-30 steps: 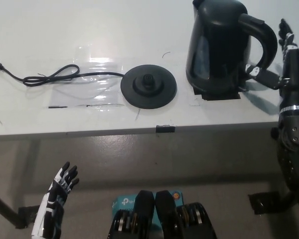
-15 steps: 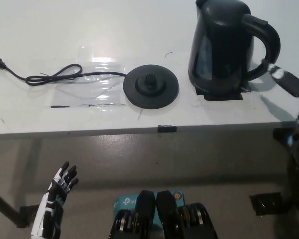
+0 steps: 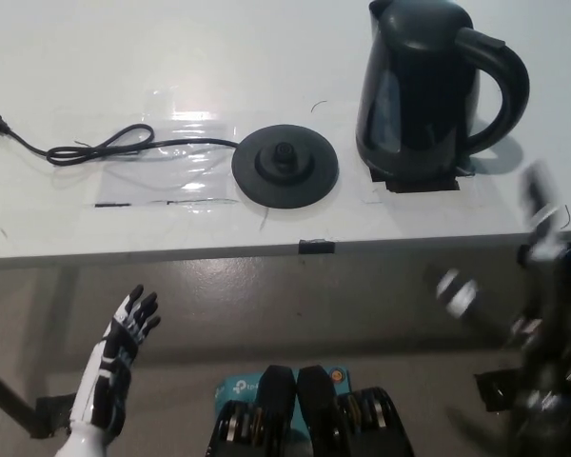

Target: Use the right hand to grab the handle of the kettle from the base and place it on the right side

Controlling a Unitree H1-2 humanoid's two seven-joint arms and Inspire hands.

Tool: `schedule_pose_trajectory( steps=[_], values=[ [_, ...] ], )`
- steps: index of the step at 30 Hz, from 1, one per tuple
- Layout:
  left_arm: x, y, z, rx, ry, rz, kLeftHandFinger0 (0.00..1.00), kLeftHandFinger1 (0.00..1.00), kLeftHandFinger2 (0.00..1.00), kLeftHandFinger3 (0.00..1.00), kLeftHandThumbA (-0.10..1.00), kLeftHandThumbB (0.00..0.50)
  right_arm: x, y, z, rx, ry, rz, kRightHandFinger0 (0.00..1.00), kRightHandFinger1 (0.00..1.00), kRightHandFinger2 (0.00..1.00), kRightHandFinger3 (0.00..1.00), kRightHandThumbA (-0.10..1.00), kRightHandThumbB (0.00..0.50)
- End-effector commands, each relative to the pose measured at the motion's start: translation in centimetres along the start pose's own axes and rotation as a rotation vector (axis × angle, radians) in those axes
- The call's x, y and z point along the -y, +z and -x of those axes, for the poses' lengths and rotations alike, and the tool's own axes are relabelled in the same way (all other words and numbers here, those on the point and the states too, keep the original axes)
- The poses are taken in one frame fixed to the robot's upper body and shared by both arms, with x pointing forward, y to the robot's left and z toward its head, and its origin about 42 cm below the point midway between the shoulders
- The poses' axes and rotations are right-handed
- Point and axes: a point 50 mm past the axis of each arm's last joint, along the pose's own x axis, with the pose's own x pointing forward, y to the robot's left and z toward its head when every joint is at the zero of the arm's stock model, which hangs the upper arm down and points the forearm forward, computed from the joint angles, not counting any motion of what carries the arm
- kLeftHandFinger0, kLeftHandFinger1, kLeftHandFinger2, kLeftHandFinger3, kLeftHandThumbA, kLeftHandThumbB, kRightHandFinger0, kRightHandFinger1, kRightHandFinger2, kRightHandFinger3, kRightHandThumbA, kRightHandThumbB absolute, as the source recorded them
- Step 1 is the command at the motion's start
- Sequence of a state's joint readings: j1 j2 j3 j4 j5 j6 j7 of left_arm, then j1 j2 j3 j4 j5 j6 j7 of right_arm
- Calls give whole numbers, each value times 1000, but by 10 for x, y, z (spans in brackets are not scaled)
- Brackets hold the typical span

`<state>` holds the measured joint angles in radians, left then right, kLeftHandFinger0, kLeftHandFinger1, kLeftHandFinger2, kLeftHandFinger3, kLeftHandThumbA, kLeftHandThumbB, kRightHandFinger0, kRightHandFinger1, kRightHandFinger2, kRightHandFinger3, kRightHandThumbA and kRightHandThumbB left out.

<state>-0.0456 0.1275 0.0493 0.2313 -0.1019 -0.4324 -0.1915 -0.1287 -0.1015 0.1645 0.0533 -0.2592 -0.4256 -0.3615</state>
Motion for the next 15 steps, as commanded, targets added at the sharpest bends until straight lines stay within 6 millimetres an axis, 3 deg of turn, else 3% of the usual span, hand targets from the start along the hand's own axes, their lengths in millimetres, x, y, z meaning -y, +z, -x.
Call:
schedule_pose_trajectory(
  steps=[1, 3, 8, 11, 15],
  values=[
    [-6, 15, -14, 81, -20, -50, 1000, 1000, 1000, 1000, 1000, 500, -10, -4, 0, 22, 49, -18, 1000, 1000, 1000, 1000, 1000, 288],
    [-8, 16, -17, 85, -15, -55, 1000, 1000, 1000, 1000, 1000, 500, -13, -11, 3, -11, 68, -25, 1000, 1000, 1000, 1000, 1000, 292],
    [-8, 16, -26, 90, -17, -51, 1000, 1000, 1000, 1000, 1000, 500, -13, -25, 3, -60, 122, -41, 1000, 1000, 1000, 1000, 1000, 223],
    [-10, 16, -29, 94, -14, -63, 1000, 1000, 1000, 1000, 1000, 500, -18, -29, 3, -94, 140, -92, 1000, 1000, 1000, 1000, 1000, 273],
    [-11, 16, -30, 94, -13, -66, 1000, 1000, 1000, 1000, 1000, 500, -19, -31, 5, -111, 151, -101, 1000, 1000, 1000, 1000, 1000, 283]
  ],
)
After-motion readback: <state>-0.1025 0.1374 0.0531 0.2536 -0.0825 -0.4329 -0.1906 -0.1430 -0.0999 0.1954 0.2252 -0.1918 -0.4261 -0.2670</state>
